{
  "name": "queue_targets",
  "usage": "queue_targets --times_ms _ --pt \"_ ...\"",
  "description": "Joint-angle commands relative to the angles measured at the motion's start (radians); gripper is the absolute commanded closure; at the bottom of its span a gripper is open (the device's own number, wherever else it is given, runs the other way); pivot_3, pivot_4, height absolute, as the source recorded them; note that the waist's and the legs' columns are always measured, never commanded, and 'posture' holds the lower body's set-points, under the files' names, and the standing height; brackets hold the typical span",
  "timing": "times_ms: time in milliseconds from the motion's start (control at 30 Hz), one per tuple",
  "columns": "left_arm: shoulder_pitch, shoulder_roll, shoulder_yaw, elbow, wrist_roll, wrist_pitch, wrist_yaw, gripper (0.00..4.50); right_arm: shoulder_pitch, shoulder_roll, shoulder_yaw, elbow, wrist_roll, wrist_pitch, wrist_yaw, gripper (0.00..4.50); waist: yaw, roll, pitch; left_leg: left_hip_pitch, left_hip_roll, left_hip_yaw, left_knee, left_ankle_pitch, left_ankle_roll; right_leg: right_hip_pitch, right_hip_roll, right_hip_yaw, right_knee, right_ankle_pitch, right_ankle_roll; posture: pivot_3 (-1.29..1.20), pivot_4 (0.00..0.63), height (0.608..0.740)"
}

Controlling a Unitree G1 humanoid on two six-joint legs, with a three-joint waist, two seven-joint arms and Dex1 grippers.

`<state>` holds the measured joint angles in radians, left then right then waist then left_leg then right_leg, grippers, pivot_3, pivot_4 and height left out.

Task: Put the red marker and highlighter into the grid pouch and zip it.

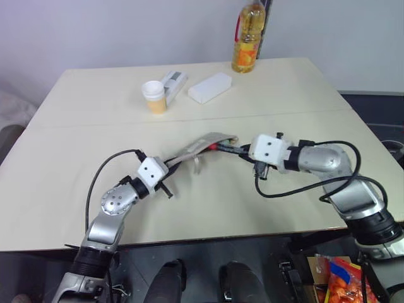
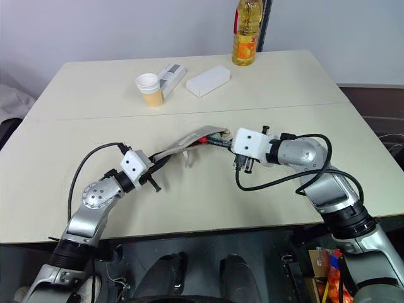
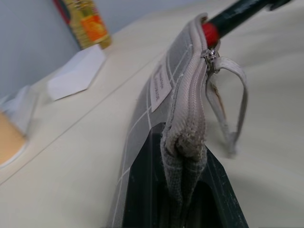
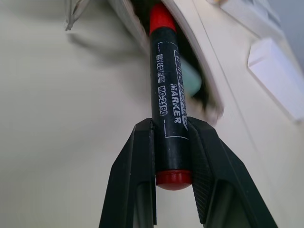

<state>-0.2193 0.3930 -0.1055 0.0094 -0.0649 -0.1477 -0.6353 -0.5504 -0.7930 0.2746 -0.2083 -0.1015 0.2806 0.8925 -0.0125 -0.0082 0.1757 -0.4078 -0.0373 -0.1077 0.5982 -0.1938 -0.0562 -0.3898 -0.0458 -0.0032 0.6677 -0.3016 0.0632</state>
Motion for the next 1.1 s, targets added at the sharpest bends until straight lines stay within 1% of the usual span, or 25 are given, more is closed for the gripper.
queue_targets --times_ms 33,133,300,367,433,500,533,633,767,833,933,1100 --pt "-0.013 0.008 -0.021 -0.055 -0.009 -0.029 -0.035 4.50 -0.057 -0.007 0.042 -0.037 -0.061 -0.074 0.038 4.09 -0.001 0.000 0.000 0.000 0.000 0.000 0.000 0.000 0.000 0.000 0.000 0.000 0.000 0.000 0.000 0.00 0.150 0.740" --pt "-0.016 0.007 -0.032 -0.061 -0.010 -0.027 -0.054 4.50 -0.090 -0.004 0.079 -0.021 -0.110 -0.125 0.064 4.09 -0.001 0.000 0.000 0.000 0.000 0.000 0.000 0.000 0.000 0.000 0.000 0.000 0.000 0.000 0.000 0.00 0.150 0.740" --pt "-0.014 0.003 -0.038 -0.077 -0.014 -0.016 -0.064 4.50 -0.120 0.027 0.091 0.014 -0.133 -0.161 0.075 4.09 0.000 0.000 0.000 0.000 0.000 0.000 0.000 0.000 0.000 0.000 0.000 0.000 0.000 0.000 0.000 0.00 0.150 0.740" --pt "-0.011 0.000 -0.037 -0.082 -0.014 -0.011 -0.061 4.50 -0.128 0.041 0.078 0.018 -0.126 -0.153 0.076 3.05 -0.001 0.000 0.000 0.000 0.000 0.000 0.000 0.000 0.000 0.000 0.000 0.000 0.000 0.000 0.000 0.00 0.150 0.740" --pt "-0.008 -0.003 -0.034 -0.084 -0.014 -0.006 -0.055 4.50 -0.130 0.047 0.066 0.020 -0.128 -0.153 0.072 2.15 0.000 0.000 0.000 0.000 0.000 0.000 0.000 0.000 0.000 0.000 0.000 0.000 0.000 0.000 0.000 0.00 0.150 0.740" --pt "-0.004 -0.010 -0.027 -0.086 -0.019 0.003 -0.044 4.50 -0.130 0.051 0.042 0.014 -0.124 -0.151 0.053 1.05 0.000 0.000 0.000 0.000 0.000 0.000 0.000 0.000 0.000 0.000 0.000 0.000 0.000 0.000 0.000 0.00 0.150 0.740" --pt "-0.003 -0.013 -0.024 -0.088 -0.022 0.006 -0.040 4.50 -0.127 0.054 0.027 0.006 -0.112 -0.142 0.049 0.61 0.000 0.000 0.000 0.000 0.000 -0.001 0.000 0.000 0.000 0.000 0.000 0.000 0.000 0.000 0.000 0.00 0.150 0.740" --pt "-0.010 -0.035 -0.005 -0.080 -0.035 0.029 -0.005 4.50 -0.106 0.069 -0.051 -0.040 -0.018 -0.065 0.059 0.61 0.001 0.000 0.000 0.000 0.000 -0.001 0.000 0.000 0.000 0.000 0.000 0.000 0.000 0.000 0.000 0.00 0.150 0.740" --pt "-0.045 -0.081 0.029 -0.052 -0.064 0.073 0.047 4.50 -0.064 0.120 -0.209 -0.131 0.201 0.166 0.063 0.61 0.002 0.000 0.000 0.000 0.000 -0.001 0.000 0.000 0.000 0.000 0.000 0.000 0.000 0.000 0.000 0.00 0.150 0.740" --pt "-0.060 -0.095 0.029 -0.039 -0.060 0.076 0.057 4.50 -0.031 0.138 -0.256 -0.180 0.302 0.280 0.066 0.61 0.002 0.000 0.000 0.000 0.000 -0.001 0.000 0.000 0.000 0.001 0.000 0.000 0.000 0.000 0.000 0.00 0.150 0.740" --pt "-0.085 -0.121 0.018 -0.016 -0.048 0.070 0.074 4.50 0.045 0.187 -0.274 -0.240 0.389 0.376 0.025 0.61 0.002 0.000 0.000 0.000 0.000 -0.001 0.000 0.000 0.000 0.001 0.000 0.000 0.000 0.000 0.000 0.00 0.150 0.740" --pt "-0.127 -0.159 0.007 0.022 -0.026 0.056 0.106 4.50 0.110 0.320 -0.234 -0.253 0.412 0.472 -0.131 0.61 -0.002 0.000 0.000 0.000 0.000 -0.001 0.000 0.000 0.000 0.000 0.000 0.000 0.001 0.000 0.000 0.00 0.150 0.740"
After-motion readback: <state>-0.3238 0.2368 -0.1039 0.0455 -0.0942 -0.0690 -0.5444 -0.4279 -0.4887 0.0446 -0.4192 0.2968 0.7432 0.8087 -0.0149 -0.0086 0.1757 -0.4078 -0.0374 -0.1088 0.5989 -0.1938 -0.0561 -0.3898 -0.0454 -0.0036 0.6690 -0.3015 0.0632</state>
